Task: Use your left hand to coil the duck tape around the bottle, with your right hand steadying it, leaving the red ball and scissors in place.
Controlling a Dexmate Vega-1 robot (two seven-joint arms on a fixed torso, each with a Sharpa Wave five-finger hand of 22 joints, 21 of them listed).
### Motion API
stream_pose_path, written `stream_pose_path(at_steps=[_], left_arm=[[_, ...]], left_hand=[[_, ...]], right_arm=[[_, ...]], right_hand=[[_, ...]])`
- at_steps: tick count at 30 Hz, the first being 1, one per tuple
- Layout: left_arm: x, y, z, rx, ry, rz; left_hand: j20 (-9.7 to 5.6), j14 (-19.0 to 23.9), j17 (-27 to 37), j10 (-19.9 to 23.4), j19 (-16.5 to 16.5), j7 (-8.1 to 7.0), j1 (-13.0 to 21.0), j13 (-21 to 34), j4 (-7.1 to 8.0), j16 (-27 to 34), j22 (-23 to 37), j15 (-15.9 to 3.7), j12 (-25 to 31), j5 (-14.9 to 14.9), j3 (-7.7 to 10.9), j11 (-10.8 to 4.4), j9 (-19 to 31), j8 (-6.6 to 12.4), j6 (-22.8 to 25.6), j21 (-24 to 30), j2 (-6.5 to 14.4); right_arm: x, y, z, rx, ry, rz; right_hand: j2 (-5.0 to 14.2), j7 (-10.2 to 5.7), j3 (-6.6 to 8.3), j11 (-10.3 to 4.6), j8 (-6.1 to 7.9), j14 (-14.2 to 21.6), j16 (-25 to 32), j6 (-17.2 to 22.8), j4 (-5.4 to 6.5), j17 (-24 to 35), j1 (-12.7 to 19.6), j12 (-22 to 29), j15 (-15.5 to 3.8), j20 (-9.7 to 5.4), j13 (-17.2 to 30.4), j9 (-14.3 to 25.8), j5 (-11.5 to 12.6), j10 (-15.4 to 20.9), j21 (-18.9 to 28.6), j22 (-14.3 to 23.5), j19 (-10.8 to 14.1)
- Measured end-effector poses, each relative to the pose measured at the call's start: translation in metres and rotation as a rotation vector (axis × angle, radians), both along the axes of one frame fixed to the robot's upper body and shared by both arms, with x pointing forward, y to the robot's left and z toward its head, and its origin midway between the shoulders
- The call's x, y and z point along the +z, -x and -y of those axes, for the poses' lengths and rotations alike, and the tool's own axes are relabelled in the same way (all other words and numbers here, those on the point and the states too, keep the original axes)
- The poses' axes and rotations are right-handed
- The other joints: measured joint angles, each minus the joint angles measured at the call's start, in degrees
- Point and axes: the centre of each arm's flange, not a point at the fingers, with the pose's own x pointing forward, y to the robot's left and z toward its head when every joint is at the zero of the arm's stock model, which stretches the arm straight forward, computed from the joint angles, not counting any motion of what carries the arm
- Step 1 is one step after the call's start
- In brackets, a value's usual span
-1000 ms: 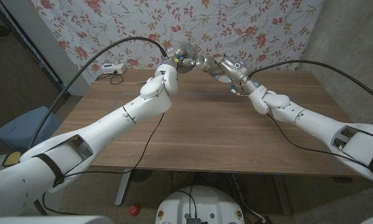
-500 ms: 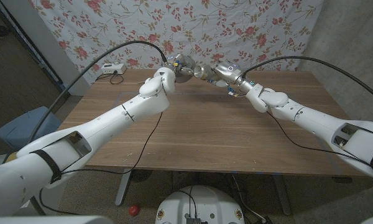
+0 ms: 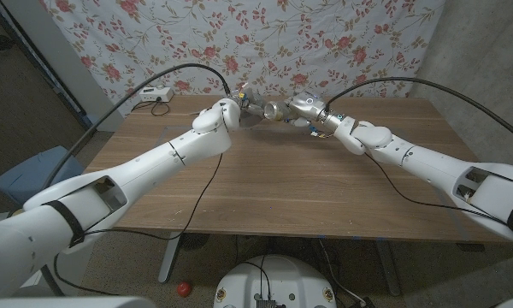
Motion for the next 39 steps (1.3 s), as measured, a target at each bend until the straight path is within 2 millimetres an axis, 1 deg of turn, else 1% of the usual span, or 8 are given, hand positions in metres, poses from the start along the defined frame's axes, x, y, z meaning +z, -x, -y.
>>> stream_pose_path(at_steps=[10, 12, 21, 31, 35, 36, 37, 39], left_arm=[[-0.010, -0.011, 0.001, -0.003, -0.025, -0.074], [-0.010, -0.012, 0.005, -0.023, -0.040, -0.079], [-0.015, -0.021, 0.008, -0.031, -0.073, -0.157], [-0.017, -0.031, 0.014, -0.049, -0.161, -0.276], [-0.014, -0.035, 0.018, -0.044, -0.213, -0.318], [-0.014, -0.036, 0.019, -0.043, -0.224, -0.329], [-0.014, -0.036, 0.019, -0.043, -0.234, -0.341], [-0.013, -0.037, 0.020, -0.041, -0.254, -0.357]], left_hand=[[0.00, -0.2, 0.0, 0.0, 0.0, 0.20, 0.0, 0.3, 0.00, 0.0, 0.0, -0.15, -0.2, 0.0, 0.00, 0.00, 0.0, 0.00, -0.2, 0.0, 0.0], [0.00, -0.2, -0.3, 0.0, 0.0, 0.19, 0.0, 0.3, 0.07, 0.0, 0.0, -0.23, -0.3, 0.0, -0.07, 0.01, 0.0, -0.01, -0.2, 0.0, 0.0], [0.44, -0.7, -0.2, 0.0, -0.4, -0.04, 0.0, 0.1, 0.07, -0.5, 0.2, -0.66, -1.1, 0.0, -0.07, -0.01, 0.0, -0.07, -1.6, 0.0, 0.0], [4.00, -5.7, -0.5, -4.0, -3.8, -1.69, -2.2, -1.2, 1.00, -4.7, 0.0, -4.55, -6.6, -0.4, -1.00, -3.98, 0.0, -1.12, -12.3, -1.4, 2.2], [4.96, -12.0, -0.4, -8.5, -5.2, -1.50, -1.4, -1.5, 1.32, -6.7, -0.1, -2.83, -8.9, -0.4, -1.31, -3.72, 0.0, -1.41, -18.8, -2.3, 3.8], [5.45, -13.9, -0.5, -10.2, -5.7, -1.47, -0.4, -1.5, 2.04, -7.3, -0.1, -2.25, -9.5, -0.4, -1.13, -3.45, 0.0, -1.57, -20.8, -2.7, 4.7], [5.77, -16.4, -0.7, -12.6, -6.9, -1.53, -0.1, -1.6, 2.47, -8.0, -0.1, -1.56, -10.3, -0.4, -1.34, -3.14, 0.0, -1.57, -23.6, -3.3, 5.0], [6.72, -22.0, -1.5, -17.9, -9.0, -1.68, 0.7, -2.3, 3.07, -9.3, -0.1, 0.13, -11.5, -0.4, -1.99, -2.51, -0.1, -1.57, -29.5, -4.7, 5.9]], right_arm=[[-0.016, -0.009, -0.008, -0.026, 0.065, -0.025], [-0.021, -0.010, -0.012, -0.024, 0.083, -0.030], [-0.029, -0.016, -0.014, -0.045, 0.120, -0.035], [-0.033, -0.021, -0.010, -0.075, 0.128, -0.029], [-0.030, -0.022, -0.008, -0.093, 0.115, -0.015], [-0.029, -0.023, -0.007, -0.098, 0.110, -0.010], [-0.028, -0.023, -0.007, -0.102, 0.107, -0.006], [-0.026, -0.022, -0.007, -0.108, 0.102, 0.000]], right_hand=[[0.00, 0.00, -0.16, 0.00, -0.07, 0.0, -0.3, 0.0, 0.16, -0.2, 0.0, 0.0, 0.00, 0.00, 0.0, 0.0, 0.0, 0.0, 0.0, 0.0, 0.0], [0.00, 0.01, -0.16, -0.02, -0.29, 0.0, 0.2, 0.0, 0.16, 2.7, 0.0, 0.0, -0.02, 0.00, 0.0, -0.1, 0.0, 0.0, 0.0, 0.0, 0.0], [0.00, -1.01, -0.23, -2.09, -0.26, 1.1, -0.8, -1.0, 0.22, 2.6, 0.0, -0.6, -1.16, 0.29, -0.3, -0.1, -0.1, -0.2, 0.0, 0.0, -0.3], [0.00, -3.37, -0.20, -4.43, -0.39, 0.5, -2.7, -3.4, 0.20, 2.1, 0.0, -1.5, -1.57, 0.29, -0.8, 0.2, -0.4, -2.6, 0.0, 0.0, -0.3], [0.00, -5.59, -0.21, -6.74, -0.95, -7.1, -4.7, -5.6, 0.19, 1.2, 0.0, -1.9, -2.40, 0.28, -1.4, 0.3, -0.9, -4.9, 0.0, -0.2, -0.3], [0.00, -6.22, -0.52, -7.27, -0.95, -8.5, -5.2, -6.2, -0.12, 0.8, 0.0, -2.0, -2.41, 0.28, -1.6, 0.3, -1.0, -5.4, 0.0, -0.3, -0.3], [0.00, -8.03, -0.97, -8.01, -1.15, -10.4, -5.9, -5.8, -0.58, 0.3, 0.0, -2.0, -2.59, 0.28, -1.7, 0.2, -1.3, -6.2, 0.0, -0.3, -0.3], [0.00, -9.74, -1.98, -9.61, -1.16, -13.4, -7.1, -7.5, -1.16, -0.6, 0.0, -2.0, -2.21, 0.02, -2.1, 0.2, -1.3, -7.8, -0.3, -0.3, -0.6]])
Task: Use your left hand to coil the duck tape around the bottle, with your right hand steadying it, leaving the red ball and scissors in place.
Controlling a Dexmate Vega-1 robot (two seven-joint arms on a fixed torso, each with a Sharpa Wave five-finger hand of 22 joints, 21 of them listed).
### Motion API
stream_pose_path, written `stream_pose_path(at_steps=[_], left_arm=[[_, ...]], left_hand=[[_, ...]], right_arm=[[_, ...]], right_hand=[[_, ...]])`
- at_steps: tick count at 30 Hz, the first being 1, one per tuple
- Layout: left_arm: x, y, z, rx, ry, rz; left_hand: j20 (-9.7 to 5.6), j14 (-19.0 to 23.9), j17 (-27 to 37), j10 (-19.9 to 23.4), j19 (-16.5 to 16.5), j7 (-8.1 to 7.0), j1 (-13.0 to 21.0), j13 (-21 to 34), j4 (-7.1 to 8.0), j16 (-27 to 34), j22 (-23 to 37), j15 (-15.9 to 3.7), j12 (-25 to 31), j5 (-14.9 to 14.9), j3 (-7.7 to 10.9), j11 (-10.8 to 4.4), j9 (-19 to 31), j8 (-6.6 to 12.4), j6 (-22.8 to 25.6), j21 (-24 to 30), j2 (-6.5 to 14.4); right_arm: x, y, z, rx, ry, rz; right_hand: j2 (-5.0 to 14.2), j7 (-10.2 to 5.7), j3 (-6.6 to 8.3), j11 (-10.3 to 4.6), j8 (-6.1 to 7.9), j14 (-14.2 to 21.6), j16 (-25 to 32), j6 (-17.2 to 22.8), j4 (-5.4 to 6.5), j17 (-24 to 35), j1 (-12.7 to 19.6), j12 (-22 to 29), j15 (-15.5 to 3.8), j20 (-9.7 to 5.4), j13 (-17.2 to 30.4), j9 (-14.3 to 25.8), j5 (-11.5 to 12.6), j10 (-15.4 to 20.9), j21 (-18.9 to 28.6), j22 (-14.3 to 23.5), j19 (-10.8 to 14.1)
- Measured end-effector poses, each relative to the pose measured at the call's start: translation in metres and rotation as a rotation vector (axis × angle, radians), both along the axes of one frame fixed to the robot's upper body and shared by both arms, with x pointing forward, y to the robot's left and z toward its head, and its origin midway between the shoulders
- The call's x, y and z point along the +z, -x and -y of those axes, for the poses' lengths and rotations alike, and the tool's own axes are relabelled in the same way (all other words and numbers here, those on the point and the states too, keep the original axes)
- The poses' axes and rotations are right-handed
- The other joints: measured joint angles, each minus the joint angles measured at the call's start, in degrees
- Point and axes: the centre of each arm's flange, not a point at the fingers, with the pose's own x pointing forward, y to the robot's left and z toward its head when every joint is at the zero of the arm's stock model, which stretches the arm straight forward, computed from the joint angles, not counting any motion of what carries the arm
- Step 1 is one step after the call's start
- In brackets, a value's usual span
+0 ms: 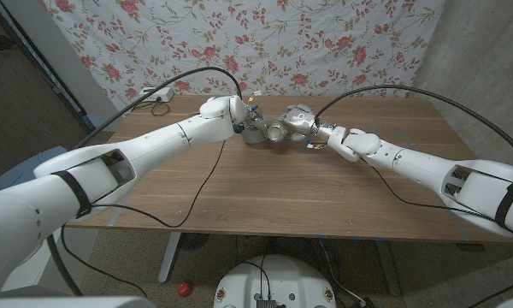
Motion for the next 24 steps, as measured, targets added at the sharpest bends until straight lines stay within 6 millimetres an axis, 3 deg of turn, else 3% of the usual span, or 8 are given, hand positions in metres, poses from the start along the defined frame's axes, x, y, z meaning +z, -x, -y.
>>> stream_pose_path(at_steps=[3, 6, 10, 13, 17, 21, 22, 24], left_arm=[[0.002, 0.000, 0.001, -0.002, -0.030, -0.018], [0.000, 0.001, 0.003, -0.010, -0.051, -0.040], [0.006, 0.002, 0.004, -0.012, -0.092, -0.048], [0.008, 0.003, 0.004, -0.013, -0.111, -0.054], [0.014, 0.007, 0.005, -0.020, -0.131, -0.045], [0.019, 0.011, 0.004, -0.028, -0.140, -0.038], [0.022, 0.013, 0.004, -0.033, -0.142, -0.032], [0.026, 0.016, 0.005, -0.042, -0.146, -0.022]], left_hand=[[1.97, -9.1, -1.4, -9.4, -3.8, 0.06, -0.3, -1.2, -0.13, -0.9, 0.0, 1.80, -0.6, 1.0, -1.99, 1.71, -0.1, 0.01, -8.1, -2.5, -0.3], [3.61, -17.2, -2.6, -17.3, -6.9, 0.51, -2.4, -2.4, -0.08, -0.9, 0.0, 4.11, -0.6, 1.4, -3.76, 3.80, -0.1, 0.01, -13.9, -4.8, -2.5], [4.39, -25.3, -4.2, -25.3, -10.1, 0.91, -4.1, -3.9, 0.28, -0.9, 0.0, 6.96, -0.6, 2.4, -5.81, 5.80, -0.4, 0.01, -19.9, -7.5, -4.6], [4.97, -30.7, -5.4, -30.6, -13.2, 1.33, -5.2, -4.9, 0.80, -0.9, 0.0, 8.98, -0.6, 2.9, -7.33, 7.50, -0.6, 0.02, -24.5, -9.6, -5.6], [5.58, -36.3, -6.6, -36.4, -16.6, 1.38, -6.5, -6.2, 1.56, -0.9, 0.1, 10.78, -0.6, 3.7, -9.35, 9.36, -0.8, 0.23, -30.3, -12.2, -7.0], [6.49, -41.6, -7.4, -42.1, -20.6, 2.50, -8.1, -7.4, 2.36, -0.9, 0.3, 12.64, -0.6, 4.8, -11.39, 10.88, -1.0, 0.39, -34.2, -14.8, -7.5], [7.07, -43.1, -7.6, -43.8, -21.8, 1.22, -8.8, -7.7, 2.61, -0.9, 0.4, 13.18, -0.6, 5.0, -11.92, 11.33, -1.6, 0.30, -36.6, -15.6, -7.4], [7.65, -46.0, -7.6, -47.1, -24.6, 0.87, -9.7, -8.2, 3.23, -0.9, 0.4, 14.16, -0.6, 5.5, -12.91, 12.00, -1.4, 0.18, -39.3, -17.1, -8.0]], right_arm=[[0.001, 0.001, 0.000, -0.008, -0.004, 0.002], [0.005, 0.002, 0.000, -0.020, -0.010, 0.006], [0.012, -0.002, 0.006, -0.091, -0.024, -0.021], [0.018, -0.001, 0.006, -0.111, -0.032, -0.038], [0.026, -0.003, 0.009, -0.170, -0.042, -0.101], [0.033, -0.005, 0.012, -0.208, -0.053, -0.159], [0.036, -0.005, 0.013, -0.220, -0.060, -0.186], [0.041, -0.004, 0.014, -0.231, -0.070, -0.217]], right_hand=[[0.60, -3.03, -3.11, -2.70, 0.01, -5.4, -1.4, -3.0, 0.69, -1.6, -0.6, 0.0, 1.49, 0.09, -0.6, -0.1, 0.0, -3.0, -1.2, 0.0, -1.2], [0.81, -6.23, -6.21, -2.76, -0.03, -11.3, -1.6, -5.7, 1.62, -2.6, -2.2, 0.4, 2.23, 0.15, -1.2, -0.4, 1.8, -8.8, -2.9, 0.0, -2.6], [-1.37, -4.79, -10.86, -1.42, 0.08, -19.3, -1.8, -12.9, 3.46, -3.8, -10.0, 0.4, 2.78, 0.38, -2.1, -0.2, 3.2, -16.6, -5.7, -0.2, -5.7], [-4.61, -4.27, -14.30, -0.82, 0.00, -25.5, -1.8, -17.5, 4.36, -4.7, -13.2, 0.4, 3.14, 1.10, -2.5, -0.2, 3.6, -22.2, -8.3, -0.1, -8.6], [-6.95, -4.04, -17.70, -0.18, 0.00, -31.7, -1.8, -21.7, 4.97, -5.7, -15.5, 0.4, 3.35, 3.07, -2.9, -0.2, 4.0, -27.9, -11.3, -0.1, -12.2], [-6.93, -3.82, -20.08, 0.63, 0.01, -35.9, -1.8, -25.0, 5.69, -6.1, -17.9, 0.4, 3.39, 5.23, -3.2, -0.2, 4.0, -31.8, -13.4, -0.1, -14.7], [-7.05, -3.76, -20.48, 0.90, 0.01, -36.5, -1.8, -25.7, 6.06, -6.3, -18.4, 0.4, 3.35, 5.93, -3.2, -0.2, 4.3, -32.5, -13.9, -0.1, -15.4], [-6.46, -4.05, -21.47, 1.23, 0.01, -38.0, -1.8, -26.6, 6.51, -6.5, -20.3, 0.4, 3.44, 7.27, -3.2, -0.2, 4.4, -33.9, -15.0, -0.1, -16.8]])
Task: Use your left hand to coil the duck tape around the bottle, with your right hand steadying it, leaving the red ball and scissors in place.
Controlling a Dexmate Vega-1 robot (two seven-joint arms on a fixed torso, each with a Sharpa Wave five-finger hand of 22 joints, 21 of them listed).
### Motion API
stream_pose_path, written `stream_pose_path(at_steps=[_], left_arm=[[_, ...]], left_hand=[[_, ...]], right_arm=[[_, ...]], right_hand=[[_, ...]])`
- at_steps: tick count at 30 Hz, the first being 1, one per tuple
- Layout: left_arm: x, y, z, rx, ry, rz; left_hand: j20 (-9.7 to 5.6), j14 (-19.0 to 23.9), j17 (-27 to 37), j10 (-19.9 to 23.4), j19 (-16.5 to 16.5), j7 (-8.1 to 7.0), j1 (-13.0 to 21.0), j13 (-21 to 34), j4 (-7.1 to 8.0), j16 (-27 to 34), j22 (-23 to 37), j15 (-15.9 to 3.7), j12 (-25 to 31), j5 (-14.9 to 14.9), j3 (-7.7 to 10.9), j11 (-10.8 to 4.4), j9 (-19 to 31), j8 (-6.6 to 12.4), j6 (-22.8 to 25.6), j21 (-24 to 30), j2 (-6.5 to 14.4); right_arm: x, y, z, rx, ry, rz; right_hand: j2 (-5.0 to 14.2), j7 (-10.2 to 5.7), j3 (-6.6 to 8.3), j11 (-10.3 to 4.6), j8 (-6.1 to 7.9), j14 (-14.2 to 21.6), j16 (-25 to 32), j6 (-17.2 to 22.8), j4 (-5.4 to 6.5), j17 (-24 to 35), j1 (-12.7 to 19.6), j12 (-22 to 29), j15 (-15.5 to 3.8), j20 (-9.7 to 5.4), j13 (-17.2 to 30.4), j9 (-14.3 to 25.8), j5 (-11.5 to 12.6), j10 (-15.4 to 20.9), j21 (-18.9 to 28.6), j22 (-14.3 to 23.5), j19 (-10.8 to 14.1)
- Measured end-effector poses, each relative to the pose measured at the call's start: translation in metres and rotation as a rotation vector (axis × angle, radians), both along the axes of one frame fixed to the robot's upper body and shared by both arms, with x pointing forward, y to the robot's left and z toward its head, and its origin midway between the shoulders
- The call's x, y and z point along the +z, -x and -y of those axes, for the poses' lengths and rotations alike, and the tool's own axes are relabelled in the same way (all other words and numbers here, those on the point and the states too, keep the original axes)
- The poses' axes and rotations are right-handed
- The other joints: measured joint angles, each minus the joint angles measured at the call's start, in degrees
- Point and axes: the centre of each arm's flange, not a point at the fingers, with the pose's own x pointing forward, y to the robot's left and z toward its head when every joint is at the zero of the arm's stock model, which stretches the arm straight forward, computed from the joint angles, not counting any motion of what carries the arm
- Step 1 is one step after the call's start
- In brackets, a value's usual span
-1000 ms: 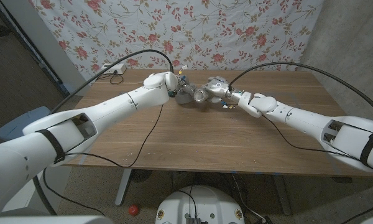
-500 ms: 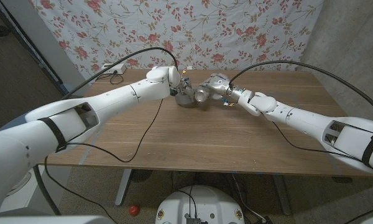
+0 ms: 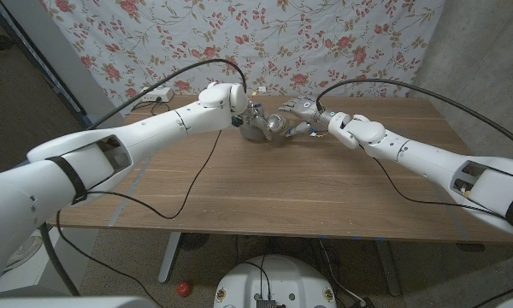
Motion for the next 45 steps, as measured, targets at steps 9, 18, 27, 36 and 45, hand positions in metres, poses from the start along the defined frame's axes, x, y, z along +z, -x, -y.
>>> stream_pose_path(at_steps=[9, 18, 27, 36, 45], left_arm=[[0.008, 0.009, 0.000, -0.032, -0.024, 0.002], [0.017, 0.020, 0.001, -0.083, -0.012, 0.047], [0.029, 0.032, 0.002, -0.178, 0.091, 0.184], [0.020, 0.054, -0.020, -0.273, 0.299, 0.314], [0.021, 0.070, -0.028, -0.380, 0.458, 0.419]], left_hand=[[0.46, -7.1, -0.1, -7.7, -1.7, -0.02, -3.4, -1.3, 2.05, 0.0, 0.3, 2.75, 0.2, 1.9, -4.08, 2.20, 0.2, 0.00, -4.7, -4.9, -1.3], [0.46, -7.1, -0.1, -8.0, -1.7, 0.22, -4.8, -1.9, 3.06, 0.0, 0.6, 2.77, 0.5, 2.4, -5.57, 2.50, 0.2, 0.00, -4.9, -6.1, -1.2], [0.46, -7.3, -0.1, -7.7, -1.7, -2.32, -7.5, -2.1, 4.50, 0.3, 0.6, 2.58, 0.5, 2.4, -7.01, 2.18, 0.2, 0.01, -4.9, -7.0, 0.4], [0.46, -7.1, -0.1, -8.0, -1.7, -4.37, -8.7, -2.5, 5.62, 0.7, 0.6, 2.14, 0.5, 2.4, -7.63, 1.87, 0.2, 0.01, -4.9, -8.1, 0.7], [0.46, -6.9, -0.1, -7.9, -1.7, -5.71, -10.0, -2.9, 6.33, 1.3, 0.6, 1.64, 1.3, 2.4, -8.33, 1.31, 0.0, 0.53, -5.0, -8.3, 0.5]], right_arm=[[0.014, 0.003, 0.005, -0.020, -0.040, -0.077], [0.022, 0.007, 0.014, -0.006, -0.105, -0.110], [0.032, 0.011, 0.028, 0.027, -0.215, -0.135], [0.037, 0.014, 0.041, 0.145, -0.473, -0.253], [0.031, 0.013, 0.061, 0.218, -0.663, -0.310]], right_hand=[[-0.24, -0.59, -2.62, 0.31, 0.24, -3.0, 0.0, -1.2, 0.49, -0.6, -2.7, 0.6, 0.71, 2.04, -0.2, 0.0, 0.0, -1.7, -3.2, 0.0, -4.5], [0.83, -0.29, -3.10, 0.62, 0.67, -2.9, 0.3, -1.5, 0.96, -0.9, -4.2, 0.8, 0.69, 1.45, -0.5, 0.0, 0.6, -2.0, -3.2, 0.0, -3.1], [1.98, -0.97, -3.40, 0.54, 0.89, -4.1, 0.3, -1.1, 0.65, -1.9, -4.3, 0.9, 0.39, 3.63, -0.9, 0.0, 1.4, -3.6, -3.8, -0.2, -1.5], [2.56, -1.34, -3.50, 0.72, 0.89, -4.7, 0.3, -1.1, 0.54, -2.5, -3.7, 0.7, 0.40, 5.21, -1.3, 0.0, 1.6, -4.1, -4.3, -0.2, -1.5], [3.09, -1.33, -3.48, 0.72, 0.89, -4.7, 0.3, -1.1, 0.23, -3.3, -3.6, 0.7, 0.40, 4.04, -1.5, -0.3, 2.1, -4.1, -4.6, -0.2, -1.4]])
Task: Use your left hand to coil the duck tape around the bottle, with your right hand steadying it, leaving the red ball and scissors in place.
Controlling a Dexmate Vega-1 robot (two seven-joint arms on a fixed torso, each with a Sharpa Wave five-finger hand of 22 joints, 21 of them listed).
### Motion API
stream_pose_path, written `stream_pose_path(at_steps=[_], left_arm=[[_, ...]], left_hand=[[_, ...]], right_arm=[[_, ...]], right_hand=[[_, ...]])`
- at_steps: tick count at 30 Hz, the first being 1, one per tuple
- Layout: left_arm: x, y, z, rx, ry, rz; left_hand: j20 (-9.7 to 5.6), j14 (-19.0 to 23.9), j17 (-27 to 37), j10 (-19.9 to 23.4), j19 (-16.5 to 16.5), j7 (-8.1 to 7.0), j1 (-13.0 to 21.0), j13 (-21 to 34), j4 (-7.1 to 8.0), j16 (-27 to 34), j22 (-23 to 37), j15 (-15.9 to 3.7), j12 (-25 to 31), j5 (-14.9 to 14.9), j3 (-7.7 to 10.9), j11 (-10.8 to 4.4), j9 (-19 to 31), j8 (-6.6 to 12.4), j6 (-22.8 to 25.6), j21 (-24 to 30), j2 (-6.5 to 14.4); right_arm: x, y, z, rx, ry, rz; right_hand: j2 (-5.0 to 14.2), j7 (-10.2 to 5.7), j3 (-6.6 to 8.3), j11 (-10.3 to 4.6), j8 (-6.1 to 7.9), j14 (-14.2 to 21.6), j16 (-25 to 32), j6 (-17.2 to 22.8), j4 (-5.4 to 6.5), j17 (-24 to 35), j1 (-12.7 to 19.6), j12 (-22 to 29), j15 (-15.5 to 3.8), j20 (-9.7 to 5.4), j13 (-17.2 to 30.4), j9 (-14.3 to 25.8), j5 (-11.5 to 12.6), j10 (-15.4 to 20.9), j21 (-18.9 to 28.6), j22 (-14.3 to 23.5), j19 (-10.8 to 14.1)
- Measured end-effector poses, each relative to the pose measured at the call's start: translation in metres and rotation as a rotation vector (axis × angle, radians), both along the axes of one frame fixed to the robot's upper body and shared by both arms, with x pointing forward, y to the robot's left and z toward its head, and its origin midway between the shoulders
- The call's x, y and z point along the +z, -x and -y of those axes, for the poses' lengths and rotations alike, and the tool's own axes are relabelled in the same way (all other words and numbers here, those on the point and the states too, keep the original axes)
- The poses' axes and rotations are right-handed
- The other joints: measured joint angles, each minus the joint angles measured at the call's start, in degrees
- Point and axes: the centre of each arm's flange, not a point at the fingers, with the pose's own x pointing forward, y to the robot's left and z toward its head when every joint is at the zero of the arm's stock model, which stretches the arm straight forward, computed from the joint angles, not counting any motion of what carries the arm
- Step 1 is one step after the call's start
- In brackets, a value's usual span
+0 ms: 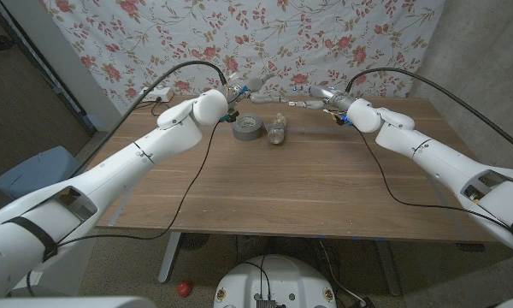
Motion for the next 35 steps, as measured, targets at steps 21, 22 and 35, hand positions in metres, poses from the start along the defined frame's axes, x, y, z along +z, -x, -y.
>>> stream_pose_path(at_steps=[21, 22, 35], left_arm=[[-0.039, 0.007, -0.068, -0.221, 0.420, 0.066], [-0.038, 0.009, -0.067, -0.241, 0.428, 0.068], [-0.063, -0.001, -0.104, -0.372, 0.642, 0.010]], left_hand=[[-0.74, 2.4, -1.5, 1.3, -0.3, -2.92, 0.0, -2.3, -0.02, 2.1, -0.2, -3.17, 3.6, -1.2, -1.58, -3.03, -0.3, 1.67, 0.1, 2.2, 0.0], [-0.85, 2.4, -1.5, 1.3, -0.4, -2.92, 0.0, -2.4, -0.02, 2.1, -0.2, -3.17, 3.6, -1.2, -1.58, -3.03, -0.3, 1.58, 0.1, 2.2, 0.0], [-1.96, 2.4, -1.5, 0.8, 0.7, -2.91, -0.3, -2.7, 0.29, 1.7, -0.4, -3.16, 3.2, -1.6, -1.89, -2.55, -0.3, 1.13, 0.1, 2.2, 0.3]], right_arm=[[-0.014, 0.021, 0.024, 0.313, -0.604, -0.114], [-0.014, 0.021, 0.024, 0.313, -0.608, -0.114], [-0.021, 0.032, 0.052, 0.433, -0.942, -0.083]], right_hand=[[1.59, 0.19, 0.24, 0.92, 0.63, 0.4, 0.4, 1.9, -0.72, -1.8, 1.3, 0.3, -0.33, -2.47, -0.8, 0.0, 0.4, 1.6, -0.9, 0.0, 1.6], [1.69, 0.21, 0.24, 0.92, 0.63, 0.5, 0.4, 2.3, -0.72, -2.0, 1.4, 0.6, -0.39, -2.66, -0.8, -0.1, 0.5, 1.6, -0.9, 0.0, 1.8], [2.40, 0.87, 0.31, 1.63, 1.05, 2.2, 0.6, 3.7, -1.27, -3.4, 2.1, 0.9, -0.09, -3.79, -1.3, -0.3, 0.9, 3.5, -1.3, 0.0, 3.0]])
